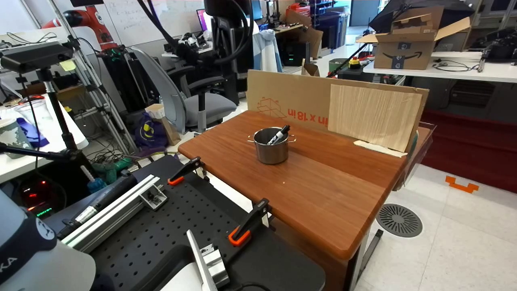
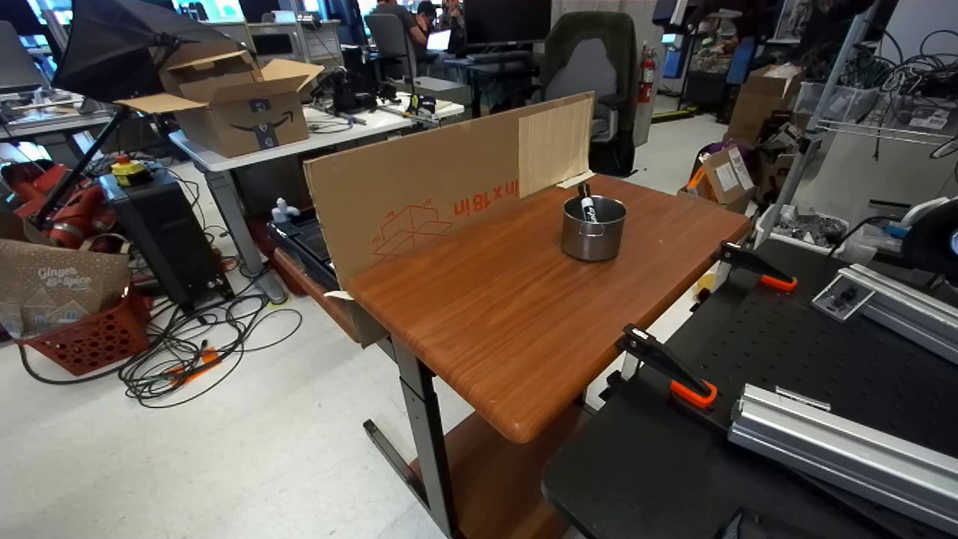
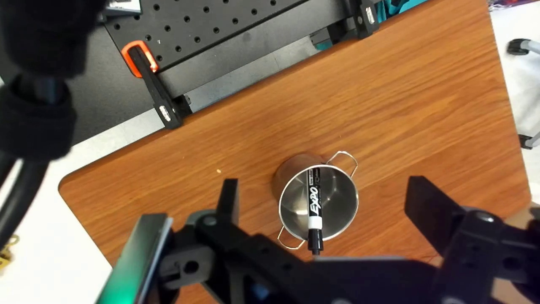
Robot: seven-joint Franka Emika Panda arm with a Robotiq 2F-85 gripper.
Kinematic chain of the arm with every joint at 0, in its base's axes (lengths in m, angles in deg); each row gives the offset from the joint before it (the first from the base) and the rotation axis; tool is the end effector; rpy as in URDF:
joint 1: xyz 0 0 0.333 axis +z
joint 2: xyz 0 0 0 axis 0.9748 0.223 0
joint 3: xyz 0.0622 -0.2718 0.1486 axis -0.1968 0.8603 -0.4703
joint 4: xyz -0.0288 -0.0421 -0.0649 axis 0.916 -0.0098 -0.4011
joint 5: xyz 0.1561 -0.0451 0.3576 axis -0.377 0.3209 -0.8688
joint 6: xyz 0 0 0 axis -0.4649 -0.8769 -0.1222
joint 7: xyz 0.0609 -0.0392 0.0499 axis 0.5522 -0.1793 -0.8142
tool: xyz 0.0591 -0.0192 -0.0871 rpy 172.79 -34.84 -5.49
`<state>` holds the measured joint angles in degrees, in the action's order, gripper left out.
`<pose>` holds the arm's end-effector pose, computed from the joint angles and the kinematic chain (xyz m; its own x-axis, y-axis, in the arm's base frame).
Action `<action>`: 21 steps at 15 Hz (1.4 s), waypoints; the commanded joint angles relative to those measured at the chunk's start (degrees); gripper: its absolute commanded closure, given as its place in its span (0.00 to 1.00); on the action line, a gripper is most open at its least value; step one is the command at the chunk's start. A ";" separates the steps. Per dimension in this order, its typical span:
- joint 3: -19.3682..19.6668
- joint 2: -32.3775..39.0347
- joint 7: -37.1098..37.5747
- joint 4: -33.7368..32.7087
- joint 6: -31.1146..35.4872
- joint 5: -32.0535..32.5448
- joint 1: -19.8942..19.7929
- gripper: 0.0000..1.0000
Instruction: Remove the marker from the bowl and put it on the table
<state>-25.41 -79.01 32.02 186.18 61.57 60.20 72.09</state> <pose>0.4182 -0.0432 0.3735 0.9314 -0.3554 -0.0792 -0.3625 -0.9257 -0.1082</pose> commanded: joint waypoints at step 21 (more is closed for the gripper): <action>0.09 40.13 2.86 -27.75 7.87 -8.83 0.77 0.00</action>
<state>-25.26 -41.29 34.22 161.34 70.26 53.04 72.88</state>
